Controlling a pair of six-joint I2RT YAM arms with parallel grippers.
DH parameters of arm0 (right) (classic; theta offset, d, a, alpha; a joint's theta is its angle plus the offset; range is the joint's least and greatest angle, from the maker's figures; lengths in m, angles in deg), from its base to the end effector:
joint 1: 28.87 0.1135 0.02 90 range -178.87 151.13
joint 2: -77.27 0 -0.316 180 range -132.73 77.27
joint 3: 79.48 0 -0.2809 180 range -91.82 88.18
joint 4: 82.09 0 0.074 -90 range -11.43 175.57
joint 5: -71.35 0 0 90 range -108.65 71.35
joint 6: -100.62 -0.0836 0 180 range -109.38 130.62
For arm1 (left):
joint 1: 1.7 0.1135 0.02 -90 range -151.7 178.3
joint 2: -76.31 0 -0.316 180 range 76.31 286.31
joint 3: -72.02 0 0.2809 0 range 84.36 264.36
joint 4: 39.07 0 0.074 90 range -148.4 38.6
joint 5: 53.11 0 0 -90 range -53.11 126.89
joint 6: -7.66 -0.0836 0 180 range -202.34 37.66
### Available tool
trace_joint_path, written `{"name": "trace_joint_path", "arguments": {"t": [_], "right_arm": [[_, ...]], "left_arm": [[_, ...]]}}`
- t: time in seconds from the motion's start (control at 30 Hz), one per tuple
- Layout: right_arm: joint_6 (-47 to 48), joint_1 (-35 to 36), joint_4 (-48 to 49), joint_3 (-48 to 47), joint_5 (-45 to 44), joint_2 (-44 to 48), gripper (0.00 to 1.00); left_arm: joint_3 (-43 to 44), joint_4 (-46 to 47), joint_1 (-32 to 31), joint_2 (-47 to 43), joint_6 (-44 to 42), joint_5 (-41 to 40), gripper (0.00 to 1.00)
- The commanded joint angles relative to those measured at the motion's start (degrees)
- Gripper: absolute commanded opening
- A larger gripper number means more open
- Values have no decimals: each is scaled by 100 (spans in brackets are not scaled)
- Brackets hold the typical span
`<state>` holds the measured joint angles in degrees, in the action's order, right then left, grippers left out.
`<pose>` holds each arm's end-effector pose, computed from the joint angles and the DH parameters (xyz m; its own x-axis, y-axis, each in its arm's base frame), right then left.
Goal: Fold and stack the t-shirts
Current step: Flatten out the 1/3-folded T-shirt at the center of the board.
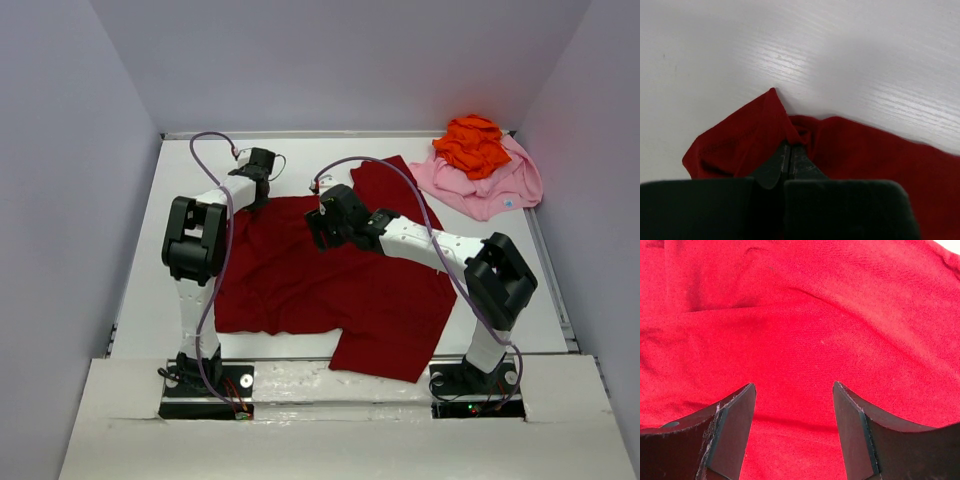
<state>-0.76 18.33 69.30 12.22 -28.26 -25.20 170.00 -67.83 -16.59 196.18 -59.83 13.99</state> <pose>0.3332 0.3393 0.2470 -0.5787 -0.3386 -0.7419 -0.5365 0.8432 0.0337 0.5242 -0.1057 0.1660 -0.6897 -0.1815 -0.7009 -0.2877 0.9571 0.0352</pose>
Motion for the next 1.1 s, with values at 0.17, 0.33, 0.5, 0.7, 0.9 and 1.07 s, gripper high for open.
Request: {"name": "trace_joint_path", "arguments": {"t": [0.17, 0.33, 0.5, 0.7, 0.9, 1.07], "right_arm": [[13, -27, 133, -41, 3, 8, 68], [21, -27, 133, -50, -24, 52, 69], [13, -27, 142, -59, 20, 61, 69], [21, -27, 142, -85, 20, -9, 69], [21, -27, 133, -103, 11, -18, 69], [30, -79, 142, -103, 3, -27, 69]], "left_arm": [[-30, -282, -110, -647, 157, -205, 0], [-688, -387, -452, -1685, 658, -180, 0], [-1821, -81, -663, -2826, 1291, 214, 0], [-3123, 174, -839, -3741, 1836, 688, 0], [-4073, 561, -1094, -4419, 2346, 1120, 11], [-3811, 404, -1261, -4762, 2268, 657, 27]]}}
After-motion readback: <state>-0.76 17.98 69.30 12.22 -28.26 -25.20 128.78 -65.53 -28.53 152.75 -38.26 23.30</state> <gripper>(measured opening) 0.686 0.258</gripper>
